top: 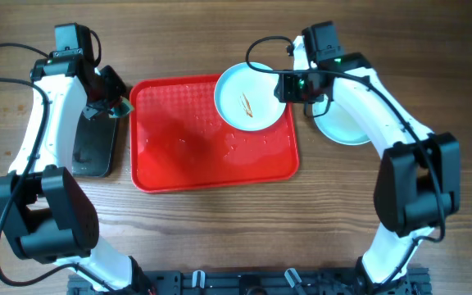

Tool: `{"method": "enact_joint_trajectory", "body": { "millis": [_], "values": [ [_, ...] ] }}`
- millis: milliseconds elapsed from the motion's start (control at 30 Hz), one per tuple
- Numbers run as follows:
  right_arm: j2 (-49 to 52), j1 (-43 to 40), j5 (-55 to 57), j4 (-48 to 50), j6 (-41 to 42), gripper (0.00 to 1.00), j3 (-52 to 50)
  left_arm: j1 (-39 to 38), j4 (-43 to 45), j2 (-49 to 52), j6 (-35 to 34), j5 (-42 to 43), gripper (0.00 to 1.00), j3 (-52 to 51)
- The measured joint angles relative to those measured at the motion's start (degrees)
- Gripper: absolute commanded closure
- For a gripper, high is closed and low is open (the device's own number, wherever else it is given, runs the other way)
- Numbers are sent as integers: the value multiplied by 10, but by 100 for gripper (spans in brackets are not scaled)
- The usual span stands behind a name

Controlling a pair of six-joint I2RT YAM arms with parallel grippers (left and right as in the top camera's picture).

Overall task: Clean dirty plates on tray and stack at the side
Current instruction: 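Move right gripper to the last plate and grip its rim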

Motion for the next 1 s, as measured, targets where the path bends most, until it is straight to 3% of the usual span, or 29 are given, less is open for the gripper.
{"method": "enact_joint_trajectory", "body": {
  "millis": [233,533,633,700,800,1000],
  "values": [
    [61,10,48,-23,36,89,0,0,0,0,0,0,96,0],
    [61,82,52,-124,29,89,2,0,0,0,-4,1,96,0],
    [61,99,18,-154,21,78,2,0,0,0,-4,8,96,0],
    [61,99,-8,-160,8,63,5,0,0,0,-5,9,96,0],
    [60,99,-25,-161,-27,53,44,0,0,0,-5,12,96,0],
    [58,94,21,-73,-166,49,80,0,0,0,-5,24,96,0]
  ]
}}
